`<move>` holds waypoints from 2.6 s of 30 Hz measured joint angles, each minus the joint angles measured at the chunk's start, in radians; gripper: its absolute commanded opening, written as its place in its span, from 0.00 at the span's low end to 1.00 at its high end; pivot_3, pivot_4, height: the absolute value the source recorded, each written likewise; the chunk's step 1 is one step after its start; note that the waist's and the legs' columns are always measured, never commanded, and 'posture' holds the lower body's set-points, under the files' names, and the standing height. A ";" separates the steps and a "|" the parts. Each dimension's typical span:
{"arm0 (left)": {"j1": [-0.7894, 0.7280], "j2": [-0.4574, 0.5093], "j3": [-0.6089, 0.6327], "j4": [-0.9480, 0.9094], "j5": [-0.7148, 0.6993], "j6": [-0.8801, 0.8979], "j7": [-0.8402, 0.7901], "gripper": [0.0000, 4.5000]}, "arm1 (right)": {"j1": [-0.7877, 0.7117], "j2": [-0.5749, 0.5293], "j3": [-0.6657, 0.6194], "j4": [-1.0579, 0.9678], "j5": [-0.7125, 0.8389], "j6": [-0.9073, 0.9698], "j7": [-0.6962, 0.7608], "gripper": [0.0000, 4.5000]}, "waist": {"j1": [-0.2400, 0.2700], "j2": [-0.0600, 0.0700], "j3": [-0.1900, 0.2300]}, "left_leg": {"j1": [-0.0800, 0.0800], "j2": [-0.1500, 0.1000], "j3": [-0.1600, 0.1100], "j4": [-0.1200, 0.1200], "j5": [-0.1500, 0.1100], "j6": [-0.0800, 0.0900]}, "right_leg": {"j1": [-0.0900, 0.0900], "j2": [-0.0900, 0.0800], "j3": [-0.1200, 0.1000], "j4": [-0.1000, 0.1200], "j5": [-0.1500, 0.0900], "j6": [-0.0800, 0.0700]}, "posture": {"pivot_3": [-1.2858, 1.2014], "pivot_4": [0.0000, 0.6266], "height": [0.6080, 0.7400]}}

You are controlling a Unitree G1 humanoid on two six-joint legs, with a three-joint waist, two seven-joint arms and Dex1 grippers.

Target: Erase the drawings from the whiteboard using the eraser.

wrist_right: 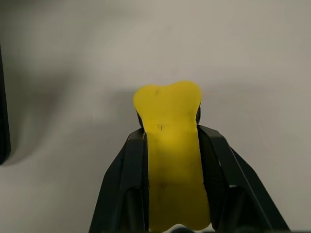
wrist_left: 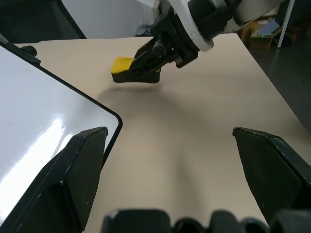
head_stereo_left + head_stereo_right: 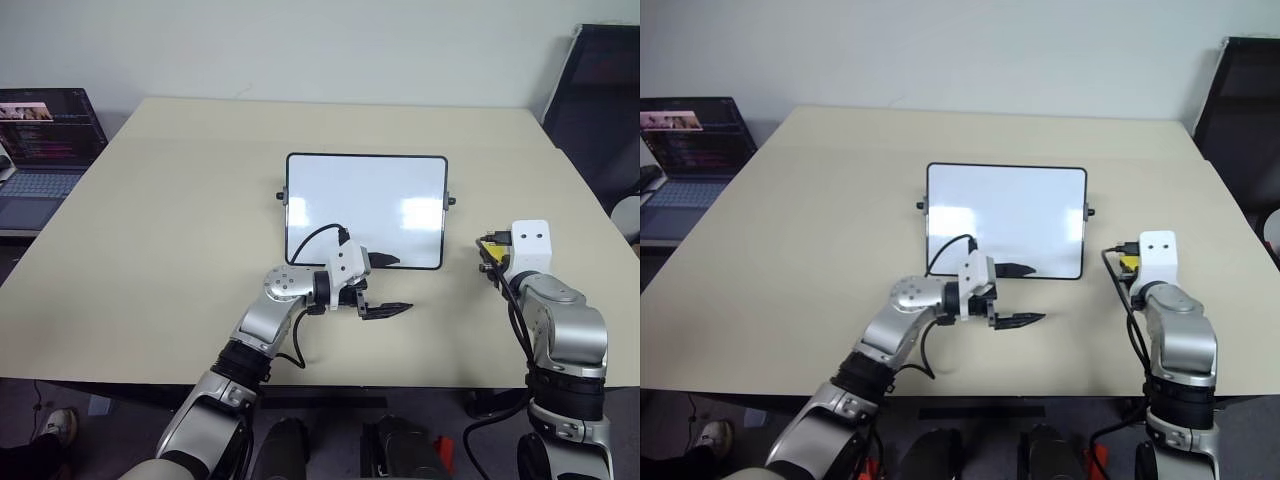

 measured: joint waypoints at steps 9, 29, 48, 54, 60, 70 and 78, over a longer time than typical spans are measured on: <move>-0.033 0.055 0.055 0.078 0.000 -0.013 0.002 1.00 | 0.018 -0.021 -0.001 0.000 0.033 0.023 0.000 0.24 | 0.000 0.000 0.000 | 0.000 0.000 0.000 0.000 0.000 0.000 | 0.000 0.000 0.000 0.000 0.000 0.000 | 0.52 0.24 1.00; -0.032 0.045 0.056 0.075 0.000 0.003 -0.043 1.00 | 0.020 -0.021 0.000 0.025 0.082 0.039 -0.029 0.40 | 0.000 0.000 0.000 | 0.000 0.000 0.000 0.000 0.000 0.000 | 0.000 0.000 0.000 0.000 0.000 0.000 | 0.52 0.24 1.00; -0.015 0.063 0.058 0.032 -0.003 0.037 -0.041 1.00 | 0.016 -0.033 -0.003 0.031 0.117 0.031 -0.053 0.99 | 0.000 0.000 0.000 | 0.000 0.000 0.000 0.000 0.000 0.000 | 0.000 0.000 0.000 0.000 0.000 0.000 | 0.52 0.24 1.00; 0.057 0.115 0.121 -0.100 -0.049 0.119 -0.001 1.00 | 0.056 -0.027 -0.044 -0.130 0.142 0.074 -0.059 0.99 | 0.000 0.000 0.000 | 0.000 0.002 -0.002 0.000 0.000 0.000 | 0.000 0.000 0.000 0.000 0.000 0.000 | 0.52 0.24 1.00; 0.179 0.148 0.207 -0.209 -0.069 0.185 0.120 1.00 | 0.231 0.052 -0.054 -0.298 0.160 0.038 -0.071 0.99 | 0.000 0.000 0.000 | 0.000 0.003 -0.003 0.000 0.000 0.000 | 0.000 -0.001 0.000 0.000 0.000 0.000 | 0.52 0.24 1.00; 0.380 0.157 0.387 -0.278 -0.053 0.199 0.391 1.00 | 0.615 0.104 0.112 -0.315 0.089 -0.576 -0.068 0.99 | 0.000 0.000 0.000 | 0.001 0.003 -0.003 0.000 0.000 0.000 | 0.000 -0.002 0.000 0.000 -0.002 0.000 | 0.52 0.24 1.00; 0.558 0.136 0.457 -0.321 -0.018 0.079 0.534 1.00 | 0.744 0.136 0.131 -0.180 0.030 -0.892 -0.116 0.99 | -0.002 -0.001 -0.001 | 0.005 0.005 0.000 -0.001 0.000 0.000 | 0.002 -0.008 0.004 0.000 -0.006 -0.008 | 0.52 0.24 1.00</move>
